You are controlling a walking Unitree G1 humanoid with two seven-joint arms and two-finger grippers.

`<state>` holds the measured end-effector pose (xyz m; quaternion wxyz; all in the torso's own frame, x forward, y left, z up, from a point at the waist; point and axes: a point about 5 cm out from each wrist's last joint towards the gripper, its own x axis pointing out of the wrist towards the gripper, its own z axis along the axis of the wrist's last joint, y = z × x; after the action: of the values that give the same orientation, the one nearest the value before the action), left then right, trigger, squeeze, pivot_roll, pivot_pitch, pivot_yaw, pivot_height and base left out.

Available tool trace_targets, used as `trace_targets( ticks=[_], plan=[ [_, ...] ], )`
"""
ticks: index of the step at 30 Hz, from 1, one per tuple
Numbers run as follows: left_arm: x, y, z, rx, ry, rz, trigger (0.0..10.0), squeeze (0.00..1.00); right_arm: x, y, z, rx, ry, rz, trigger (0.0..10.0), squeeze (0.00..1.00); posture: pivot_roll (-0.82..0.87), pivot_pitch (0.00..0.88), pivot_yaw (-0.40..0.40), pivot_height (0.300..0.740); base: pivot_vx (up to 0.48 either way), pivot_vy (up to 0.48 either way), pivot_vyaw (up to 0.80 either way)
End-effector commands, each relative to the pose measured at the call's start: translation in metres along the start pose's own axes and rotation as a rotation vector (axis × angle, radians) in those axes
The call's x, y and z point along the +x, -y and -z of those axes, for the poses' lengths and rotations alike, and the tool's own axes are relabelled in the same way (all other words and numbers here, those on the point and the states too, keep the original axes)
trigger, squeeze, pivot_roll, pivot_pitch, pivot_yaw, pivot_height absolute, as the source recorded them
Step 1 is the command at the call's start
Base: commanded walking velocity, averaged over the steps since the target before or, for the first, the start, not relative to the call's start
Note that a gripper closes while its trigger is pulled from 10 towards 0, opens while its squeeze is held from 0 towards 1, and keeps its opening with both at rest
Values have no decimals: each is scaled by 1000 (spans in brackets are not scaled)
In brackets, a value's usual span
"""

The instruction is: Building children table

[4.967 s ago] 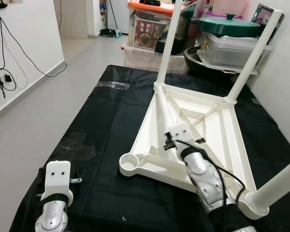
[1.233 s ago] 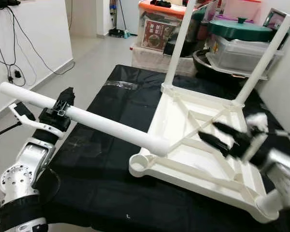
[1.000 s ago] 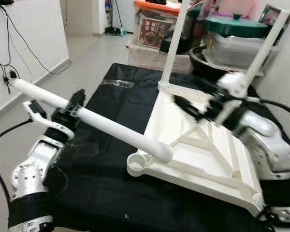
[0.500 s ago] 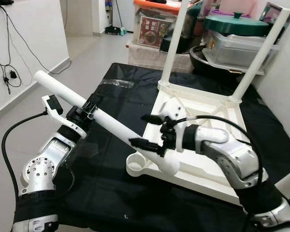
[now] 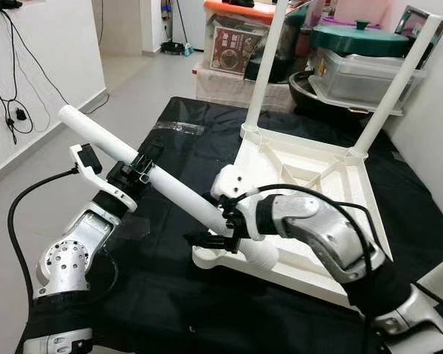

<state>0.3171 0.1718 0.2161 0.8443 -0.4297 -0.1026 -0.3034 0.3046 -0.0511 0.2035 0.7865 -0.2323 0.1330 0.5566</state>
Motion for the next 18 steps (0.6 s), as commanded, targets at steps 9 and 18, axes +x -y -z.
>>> trace_targets(
  ticks=[9, 18],
  plan=[
    [3, 9, 14, 34, -68, 21, 10000, 0, 22, 10, 20, -2, -186, 39, 0, 0, 95, 0, -128, 740, 0, 0, 0],
    [4, 11, 17, 38, -74, 25, 10000, 0, 12, 12, 30, -29, -246, 13, 0, 0, 91, 0, -134, 740, 0, 0, 0]
  ],
)
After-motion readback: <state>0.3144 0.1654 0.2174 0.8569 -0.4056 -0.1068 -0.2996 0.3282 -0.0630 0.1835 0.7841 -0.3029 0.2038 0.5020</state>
